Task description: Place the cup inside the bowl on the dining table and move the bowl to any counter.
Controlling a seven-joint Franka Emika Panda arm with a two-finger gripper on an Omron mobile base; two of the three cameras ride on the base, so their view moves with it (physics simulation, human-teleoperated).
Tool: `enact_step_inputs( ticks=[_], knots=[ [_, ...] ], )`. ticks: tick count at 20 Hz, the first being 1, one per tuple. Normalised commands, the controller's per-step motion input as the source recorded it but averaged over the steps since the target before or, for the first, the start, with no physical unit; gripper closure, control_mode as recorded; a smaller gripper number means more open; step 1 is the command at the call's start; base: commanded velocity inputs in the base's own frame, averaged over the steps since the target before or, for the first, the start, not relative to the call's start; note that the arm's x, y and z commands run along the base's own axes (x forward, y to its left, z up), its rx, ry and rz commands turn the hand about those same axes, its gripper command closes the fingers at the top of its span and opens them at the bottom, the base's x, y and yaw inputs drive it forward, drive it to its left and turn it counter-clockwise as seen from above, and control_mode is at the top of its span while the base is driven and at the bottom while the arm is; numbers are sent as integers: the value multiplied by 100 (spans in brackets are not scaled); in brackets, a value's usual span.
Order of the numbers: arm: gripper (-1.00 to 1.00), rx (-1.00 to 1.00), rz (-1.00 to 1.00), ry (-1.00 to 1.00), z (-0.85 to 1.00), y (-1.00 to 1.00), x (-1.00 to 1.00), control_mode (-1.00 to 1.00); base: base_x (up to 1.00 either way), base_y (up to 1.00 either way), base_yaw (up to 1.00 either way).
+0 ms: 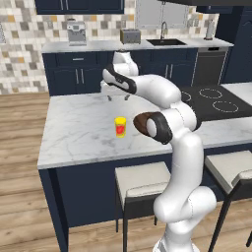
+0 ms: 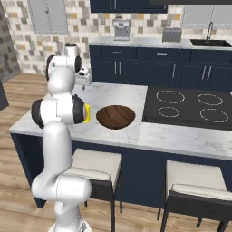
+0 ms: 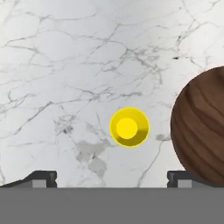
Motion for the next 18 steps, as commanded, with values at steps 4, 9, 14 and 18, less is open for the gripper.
enact_step_inputs(
  ticks=[4,9,14,18],
  knots=[
    [-100,0,0,0,-24,0,9,-100,0,0,0],
    [-100,0,0,0,-24,1,14,-100,0,0,0],
    [-100,0,0,0,-23,4,17,-100,0,0,0],
    [-100,0,0,0,-21,2,14,-100,0,0,0]
  ],
)
